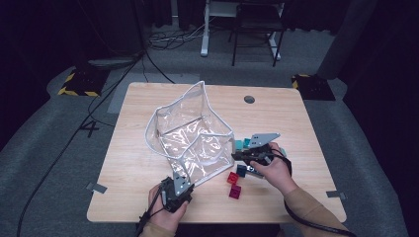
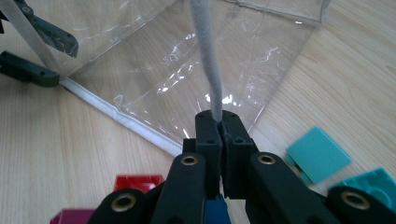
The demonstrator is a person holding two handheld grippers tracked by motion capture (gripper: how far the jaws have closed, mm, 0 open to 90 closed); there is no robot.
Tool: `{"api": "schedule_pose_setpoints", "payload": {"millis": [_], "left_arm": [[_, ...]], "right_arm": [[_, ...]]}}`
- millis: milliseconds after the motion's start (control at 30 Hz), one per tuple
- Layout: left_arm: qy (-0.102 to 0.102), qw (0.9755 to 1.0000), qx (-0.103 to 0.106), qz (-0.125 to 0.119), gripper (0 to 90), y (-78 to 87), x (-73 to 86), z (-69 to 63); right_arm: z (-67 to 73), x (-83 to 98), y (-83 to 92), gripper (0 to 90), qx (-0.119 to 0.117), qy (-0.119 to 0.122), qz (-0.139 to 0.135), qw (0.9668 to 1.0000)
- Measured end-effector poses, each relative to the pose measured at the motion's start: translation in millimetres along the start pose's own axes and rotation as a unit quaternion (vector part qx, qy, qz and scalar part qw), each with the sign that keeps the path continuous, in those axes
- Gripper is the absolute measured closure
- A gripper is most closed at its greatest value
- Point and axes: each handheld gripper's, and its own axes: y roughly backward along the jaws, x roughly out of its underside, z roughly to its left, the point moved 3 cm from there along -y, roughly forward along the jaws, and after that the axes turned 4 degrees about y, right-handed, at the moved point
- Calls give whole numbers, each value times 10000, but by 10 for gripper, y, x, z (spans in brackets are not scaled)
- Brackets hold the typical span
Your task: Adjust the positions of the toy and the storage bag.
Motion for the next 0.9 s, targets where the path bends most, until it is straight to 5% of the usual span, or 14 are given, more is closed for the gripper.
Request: {"api": "schedule_pose_setpoints", "payload": {"millis": [167, 300, 467, 500, 633, 900], "left_arm": [[191, 9998, -75, 3, 700, 188, 96, 202], [277, 9996, -21, 30, 714, 374, 296, 303], [-78, 9997, -172, 143, 726, 534, 407, 222], [-158, 9996, -171, 157, 741, 598, 442, 173], [-328, 9993, -56, 192, 763, 668, 492, 73], [-562, 9979, 291, 151, 767, 563, 406, -128]], "right_arm": [[122, -83, -109, 876, -236, 14, -12, 9997], [388, -139, -173, 875, -542, 140, 49, 9984], [689, -108, -109, 875, -713, 145, 92, 9973], [839, -68, -48, 874, -781, 139, 116, 9968], [1067, 49, 105, 873, -905, 89, 94, 9958], [1160, 248, 384, 872, -697, 12, 146, 9975]]}}
